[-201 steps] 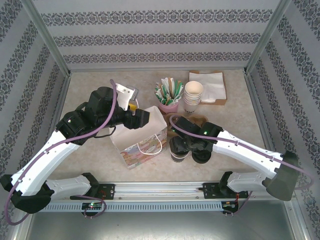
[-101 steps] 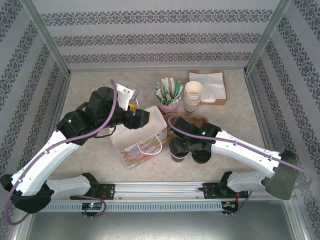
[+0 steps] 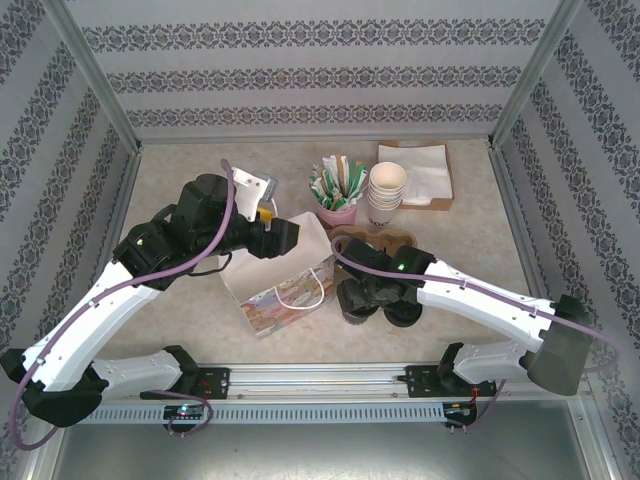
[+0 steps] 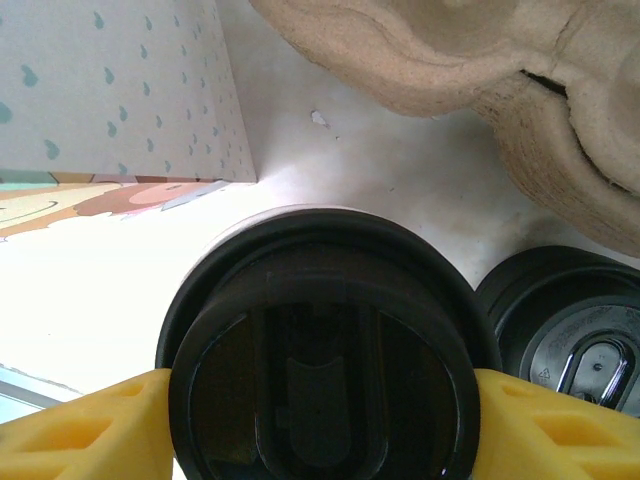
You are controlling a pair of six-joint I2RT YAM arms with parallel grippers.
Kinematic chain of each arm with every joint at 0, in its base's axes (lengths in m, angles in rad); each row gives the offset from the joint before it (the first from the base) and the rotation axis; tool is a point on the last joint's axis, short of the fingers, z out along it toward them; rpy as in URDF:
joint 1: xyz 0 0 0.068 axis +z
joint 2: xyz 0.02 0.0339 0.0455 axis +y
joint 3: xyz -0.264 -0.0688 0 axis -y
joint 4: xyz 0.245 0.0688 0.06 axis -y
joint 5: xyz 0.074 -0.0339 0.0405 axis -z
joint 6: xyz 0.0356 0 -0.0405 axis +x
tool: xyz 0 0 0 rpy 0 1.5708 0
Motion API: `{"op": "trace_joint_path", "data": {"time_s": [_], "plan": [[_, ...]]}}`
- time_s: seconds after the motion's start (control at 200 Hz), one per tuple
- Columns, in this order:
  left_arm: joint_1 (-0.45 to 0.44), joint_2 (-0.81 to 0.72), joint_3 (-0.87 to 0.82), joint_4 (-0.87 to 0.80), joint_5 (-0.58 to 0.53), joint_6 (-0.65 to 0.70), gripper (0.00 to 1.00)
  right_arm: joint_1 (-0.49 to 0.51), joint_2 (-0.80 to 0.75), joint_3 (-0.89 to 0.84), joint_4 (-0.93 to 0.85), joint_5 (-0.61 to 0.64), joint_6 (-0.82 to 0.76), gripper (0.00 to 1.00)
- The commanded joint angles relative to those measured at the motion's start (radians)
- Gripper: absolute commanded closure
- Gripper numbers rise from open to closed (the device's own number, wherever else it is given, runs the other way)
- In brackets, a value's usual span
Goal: Pack the takeout coffee
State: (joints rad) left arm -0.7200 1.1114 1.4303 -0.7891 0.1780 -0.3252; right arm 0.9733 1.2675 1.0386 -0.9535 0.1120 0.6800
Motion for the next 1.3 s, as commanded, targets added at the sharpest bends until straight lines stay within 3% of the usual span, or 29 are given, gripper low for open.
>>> {"op": "trace_joint_path", "data": {"time_s": [0.0,0.784,1.294], "plan": [[-0.013,-0.011,-0.01,0.014,-0.015,0.008,0.27,0.011,0.014,-0.009,-0.004,0.008,-0.007,0.33],[-0.013,-0.007,-0.013,0.017,-0.013,0.004,0.27,0.025,0.02,-0.106,0.037,-0.035,0.054,0.32],[-0.013,-0.001,-0.011,0.013,-0.011,0.001,0.27,0.096,0.078,-0.223,0.065,-0.011,0.179,0.33]]}}
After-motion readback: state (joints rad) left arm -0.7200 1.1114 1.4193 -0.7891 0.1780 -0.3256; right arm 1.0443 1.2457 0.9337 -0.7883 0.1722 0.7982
